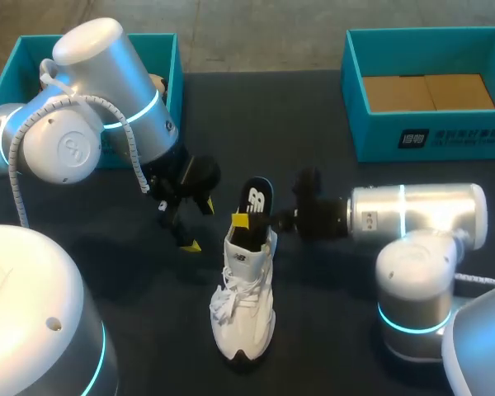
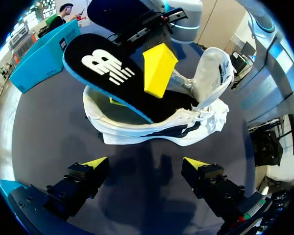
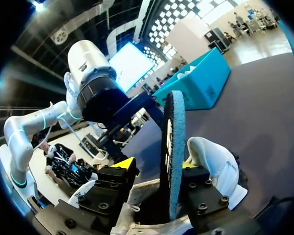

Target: Take the shoe out of the shoebox, open the shoe tongue, remove and reinsert the insole, then place the shoe into the shoebox

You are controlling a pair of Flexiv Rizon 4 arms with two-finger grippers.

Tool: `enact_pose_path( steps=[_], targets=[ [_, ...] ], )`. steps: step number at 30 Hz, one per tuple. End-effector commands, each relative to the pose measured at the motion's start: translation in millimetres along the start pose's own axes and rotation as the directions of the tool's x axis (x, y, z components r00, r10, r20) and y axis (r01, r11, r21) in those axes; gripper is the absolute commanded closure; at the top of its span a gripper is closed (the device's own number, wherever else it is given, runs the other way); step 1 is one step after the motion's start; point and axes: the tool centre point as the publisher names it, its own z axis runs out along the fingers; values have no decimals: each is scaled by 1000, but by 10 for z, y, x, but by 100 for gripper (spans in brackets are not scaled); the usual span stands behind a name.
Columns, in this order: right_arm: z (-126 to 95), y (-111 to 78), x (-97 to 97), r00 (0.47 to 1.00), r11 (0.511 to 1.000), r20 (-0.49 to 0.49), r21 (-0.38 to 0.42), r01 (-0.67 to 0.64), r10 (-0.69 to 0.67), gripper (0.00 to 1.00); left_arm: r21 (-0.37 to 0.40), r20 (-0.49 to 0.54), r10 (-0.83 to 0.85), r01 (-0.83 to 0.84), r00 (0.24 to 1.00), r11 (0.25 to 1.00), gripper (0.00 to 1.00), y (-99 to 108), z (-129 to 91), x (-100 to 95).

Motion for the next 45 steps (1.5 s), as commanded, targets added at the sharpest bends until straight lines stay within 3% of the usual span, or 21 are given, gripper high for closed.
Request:
enact_pose_path(
  steps=[1, 7, 11, 14, 16, 17, 28, 45],
  targets=[
    [-34, -57, 67, 1000, 999, 22, -46, 2, -1, 56, -3, 2, -1, 1, 1000, 1000, 0, -2, 2, 8],
    [-59, -23, 47, 999, 995, 37, -96, 10, -6, 55, -3, 2, -1, 1, 1000, 1000, 0, -2, 2, 8],
    [-66, 25, 12, 999, 993, 42, -120, 4, 1, 62, -3, 2, -1, 1, 1000, 1000, 0, -2, 2, 8],
    [-70, 47, -34, 999, 989, 38, -149, -9, 15, 80, -3, 2, -1, 1, 1000, 1000, 0, -2, 2, 8],
    [-64, 59, -62, 999, 988, 27, -153, -16, 21, 98, -3, 2, -1, 1, 1000, 1000, 0, -2, 2, 8],
    [-58, 62, -71, 1000, 988, 21, -151, -19, 23, 100, -3, 2, -1, 1, 1000, 1000, 0, -2, 2, 8],
    [-46, -46, -175, 991, 987, -21, -96, -131, 129, 100, -3, 2, -1, 1, 1000, 1000, 0, -2, 2, 8],
    [109, -261, -104, 979, 977, -39, 73, -198, 201, 100, -3, 2, -1, 1, 1000, 1000, 0, -2, 2, 8]
  ],
)
